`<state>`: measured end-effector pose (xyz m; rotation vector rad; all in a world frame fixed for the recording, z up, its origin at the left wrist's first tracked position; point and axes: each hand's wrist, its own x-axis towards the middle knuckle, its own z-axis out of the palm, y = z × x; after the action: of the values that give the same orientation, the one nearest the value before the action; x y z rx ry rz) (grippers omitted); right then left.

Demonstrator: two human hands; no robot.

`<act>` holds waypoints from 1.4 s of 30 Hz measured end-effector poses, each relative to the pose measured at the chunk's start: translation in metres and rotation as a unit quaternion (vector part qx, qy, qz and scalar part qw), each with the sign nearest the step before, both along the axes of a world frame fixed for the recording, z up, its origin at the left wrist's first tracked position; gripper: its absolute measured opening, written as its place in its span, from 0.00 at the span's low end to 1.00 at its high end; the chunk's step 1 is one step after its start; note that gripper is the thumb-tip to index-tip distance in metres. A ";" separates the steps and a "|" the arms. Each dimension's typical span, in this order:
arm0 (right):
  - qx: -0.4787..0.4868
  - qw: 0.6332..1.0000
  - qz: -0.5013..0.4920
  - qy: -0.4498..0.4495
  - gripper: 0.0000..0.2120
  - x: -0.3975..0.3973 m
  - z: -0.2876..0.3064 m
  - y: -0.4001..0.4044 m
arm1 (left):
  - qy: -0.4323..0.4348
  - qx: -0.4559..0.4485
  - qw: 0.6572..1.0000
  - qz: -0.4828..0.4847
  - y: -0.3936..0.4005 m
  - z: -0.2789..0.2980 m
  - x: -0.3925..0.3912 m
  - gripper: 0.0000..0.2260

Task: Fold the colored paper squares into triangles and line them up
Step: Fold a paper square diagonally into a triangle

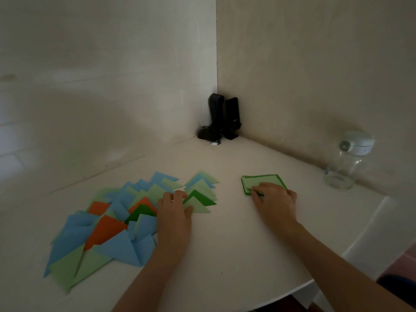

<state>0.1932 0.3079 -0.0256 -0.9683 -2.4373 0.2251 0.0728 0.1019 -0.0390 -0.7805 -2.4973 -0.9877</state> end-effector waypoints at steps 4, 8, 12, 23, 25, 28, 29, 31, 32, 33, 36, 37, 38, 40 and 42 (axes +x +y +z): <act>-0.026 0.997 -0.008 0.069 0.08 -0.001 -0.001 -0.003 | 0.015 0.005 1.000 -0.005 -0.002 0.001 0.004 0.12; -0.036 0.997 0.016 0.068 0.08 0.003 0.005 0.000 | 0.024 0.029 0.998 -0.040 -0.003 0.003 0.011 0.12; -0.059 0.994 0.015 0.088 0.10 0.009 0.010 0.003 | 0.025 0.046 0.996 -0.070 -0.009 0.002 0.022 0.13; 0.025 0.975 0.127 0.178 0.06 0.049 0.009 -0.065 | 0.014 0.060 0.969 -0.239 -0.008 0.004 0.074 0.12; 0.022 0.979 0.143 0.144 0.05 0.051 -0.001 -0.075 | 0.008 0.058 0.964 -0.258 -0.010 0.003 0.076 0.12; 0.021 0.981 0.159 0.106 0.10 0.053 -0.011 -0.083 | 0.008 0.050 0.959 -0.278 -0.013 -0.001 0.075 0.11; 0.015 0.982 0.158 0.098 0.11 0.053 -0.013 -0.084 | 0.010 0.044 0.958 -0.285 -0.015 -0.004 0.073 0.11; -0.008 0.984 0.160 0.074 0.13 0.054 -0.017 -0.084 | 0.008 0.038 0.956 -0.291 -0.017 -0.009 0.071 0.12; -0.023 0.984 0.165 0.066 0.15 0.054 -0.019 -0.084 | 0.004 0.036 0.956 -0.290 -0.018 -0.011 0.069 0.12; -0.044 0.982 0.172 0.061 0.17 0.054 -0.019 -0.082 | 0.000 0.036 0.957 -0.289 -0.019 -0.011 0.069 0.13; -0.103 0.972 0.205 0.055 0.21 0.057 -0.017 -0.080 | -0.012 0.036 0.957 -0.287 -0.019 -0.012 0.067 0.12; -0.117 0.968 0.217 0.057 0.22 0.058 -0.015 -0.078 | -0.015 0.039 0.958 -0.285 -0.019 -0.012 0.066 0.11; -0.129 0.963 0.227 0.059 0.23 0.058 -0.014 -0.076 | -0.019 0.044 0.958 -0.283 -0.018 -0.013 0.065 0.09; -0.146 0.959 0.234 0.061 0.25 0.057 -0.012 -0.073 | -0.034 0.060 0.960 -0.273 -0.015 -0.014 0.063 0.08; -0.153 0.959 0.229 0.061 0.26 0.056 -0.009 -0.073 | -0.041 0.071 0.963 -0.257 -0.011 -0.013 0.063 0.09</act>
<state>0.2491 0.2344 -0.0350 -0.4695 -2.5225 0.8165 0.1360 0.0909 -0.0517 -1.4069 -2.2984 -1.3711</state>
